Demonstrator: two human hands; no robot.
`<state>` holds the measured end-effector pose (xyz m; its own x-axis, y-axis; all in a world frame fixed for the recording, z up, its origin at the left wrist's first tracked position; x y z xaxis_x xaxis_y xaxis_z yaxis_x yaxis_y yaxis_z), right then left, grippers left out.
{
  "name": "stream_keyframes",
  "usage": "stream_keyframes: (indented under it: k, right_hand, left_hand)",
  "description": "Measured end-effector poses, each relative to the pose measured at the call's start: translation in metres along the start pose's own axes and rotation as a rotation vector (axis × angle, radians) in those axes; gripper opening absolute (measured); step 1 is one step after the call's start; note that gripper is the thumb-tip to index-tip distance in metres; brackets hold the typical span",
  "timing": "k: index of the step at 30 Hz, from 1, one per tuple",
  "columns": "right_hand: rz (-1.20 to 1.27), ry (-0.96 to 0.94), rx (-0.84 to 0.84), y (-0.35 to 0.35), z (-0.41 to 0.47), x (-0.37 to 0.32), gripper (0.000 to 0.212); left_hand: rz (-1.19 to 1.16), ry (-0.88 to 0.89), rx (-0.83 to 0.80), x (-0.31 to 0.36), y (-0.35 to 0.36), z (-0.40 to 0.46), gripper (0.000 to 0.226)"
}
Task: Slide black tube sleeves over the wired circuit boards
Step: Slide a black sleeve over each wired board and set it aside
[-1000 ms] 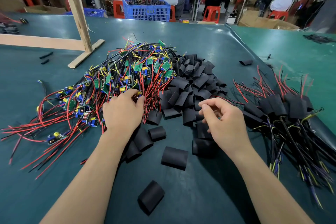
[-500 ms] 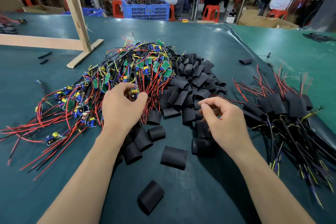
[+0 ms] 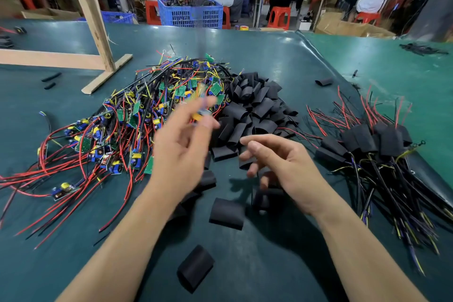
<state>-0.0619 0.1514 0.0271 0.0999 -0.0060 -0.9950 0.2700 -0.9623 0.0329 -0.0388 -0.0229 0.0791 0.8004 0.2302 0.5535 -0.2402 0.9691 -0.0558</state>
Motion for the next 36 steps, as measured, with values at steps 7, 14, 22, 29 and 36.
stream_keyframes:
  k: [7, 14, 22, 29, 36]
  right_hand:
    - [0.172, 0.005, -0.055, 0.010, -0.001, -0.001, 0.016]
    - [0.342, -0.018, 0.200, -0.017, 0.001, -0.005, 0.017]
    - [0.366, -0.112, 0.193, -0.035, -0.003, -0.022, 0.014]
    - [0.464, -0.229, 0.495, -0.076, -0.011, -0.025, 0.004]
    - [0.381, -0.235, 0.479, -0.069, -0.008, -0.024, 0.006]
  left_hand:
    - [0.179, -0.049, -0.459, -0.009, 0.043, -0.021, 0.052]
    - [0.447, 0.101, -0.370, -0.008, 0.023, -0.011, 0.019]
    - [0.386, 0.004, -0.129, -0.012, -0.001, -0.002, 0.012]
    - [0.546, -0.099, -0.401, -0.037, -0.005, -0.009, 0.010]
    - [0.731, -0.076, -0.648, -0.043, 0.030, -0.025, 0.023]
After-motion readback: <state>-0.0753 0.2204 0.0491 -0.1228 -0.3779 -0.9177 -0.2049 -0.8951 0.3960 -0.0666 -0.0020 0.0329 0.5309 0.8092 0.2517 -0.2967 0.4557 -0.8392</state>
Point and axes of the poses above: each hand's wrist, its own z-axis towards the middle knuckle, its own y-axis out of the palm, x = y × z, the point moved 7 cm from there along z, towards the middle knuckle, and after that the axes turned 9 degrees about y, right-handed, at the moved point
